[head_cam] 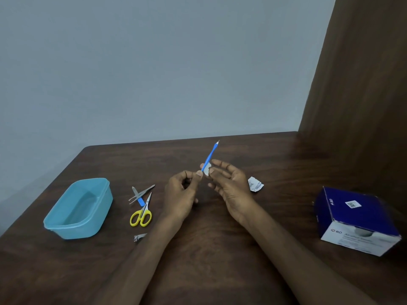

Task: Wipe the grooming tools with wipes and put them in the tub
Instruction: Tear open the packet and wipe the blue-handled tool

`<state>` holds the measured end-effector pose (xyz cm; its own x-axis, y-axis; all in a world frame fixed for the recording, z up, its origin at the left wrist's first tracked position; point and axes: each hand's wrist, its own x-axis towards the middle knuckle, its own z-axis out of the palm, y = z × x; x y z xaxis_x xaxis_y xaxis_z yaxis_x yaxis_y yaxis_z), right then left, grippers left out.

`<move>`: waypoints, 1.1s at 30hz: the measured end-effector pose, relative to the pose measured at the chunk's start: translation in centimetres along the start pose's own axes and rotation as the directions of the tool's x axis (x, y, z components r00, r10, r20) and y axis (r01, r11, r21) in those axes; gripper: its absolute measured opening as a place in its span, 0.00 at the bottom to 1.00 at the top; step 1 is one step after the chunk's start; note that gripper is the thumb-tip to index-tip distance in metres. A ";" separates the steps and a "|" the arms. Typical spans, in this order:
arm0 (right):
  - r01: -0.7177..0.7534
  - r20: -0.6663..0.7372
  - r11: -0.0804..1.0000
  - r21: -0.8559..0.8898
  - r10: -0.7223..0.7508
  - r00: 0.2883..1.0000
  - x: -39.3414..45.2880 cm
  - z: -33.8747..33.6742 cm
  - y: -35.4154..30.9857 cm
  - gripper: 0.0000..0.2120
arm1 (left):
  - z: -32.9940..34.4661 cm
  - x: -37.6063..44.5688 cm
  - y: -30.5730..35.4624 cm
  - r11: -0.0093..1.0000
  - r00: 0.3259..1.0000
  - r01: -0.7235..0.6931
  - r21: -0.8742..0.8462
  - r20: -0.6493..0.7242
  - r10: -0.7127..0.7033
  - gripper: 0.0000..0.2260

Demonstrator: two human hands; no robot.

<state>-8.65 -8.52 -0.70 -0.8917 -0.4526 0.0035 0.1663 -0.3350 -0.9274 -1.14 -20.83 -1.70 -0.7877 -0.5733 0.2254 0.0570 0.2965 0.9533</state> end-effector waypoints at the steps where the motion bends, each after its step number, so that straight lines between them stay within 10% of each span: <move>1: -0.001 0.007 1.000 -0.015 0.001 1.000 -0.1 0.0 0.0 0.12 | 0.0 0.0 -0.1 1.000 1.000 -0.001 -0.005 0.015 0.001 0.13; 11: -0.015 0.073 1.000 -0.001 0.015 0.997 -0.2 0.0 -0.3 0.09 | 0.1 -0.2 0.0 0.998 0.994 -0.068 -0.013 0.084 0.068 0.12; 21: 0.220 0.207 0.922 -0.319 -0.158 0.965 -0.8 -0.3 0.0 0.22 | -1.3 0.3 0.5 0.986 0.980 -0.065 -0.150 -0.197 0.035 0.10; 33: 0.246 0.239 0.861 -0.445 -0.150 0.959 -1.0 -0.4 0.7 0.26 | -1.6 0.4 -0.1 0.983 0.993 -0.098 -0.156 -0.078 0.087 0.06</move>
<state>-7.81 -7.99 -1.50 -0.7797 -0.5816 0.2320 -0.2630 -0.0321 -0.9643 -0.50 -22.35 -1.41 -0.7296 -0.6033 0.3220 0.2290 0.2282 0.9463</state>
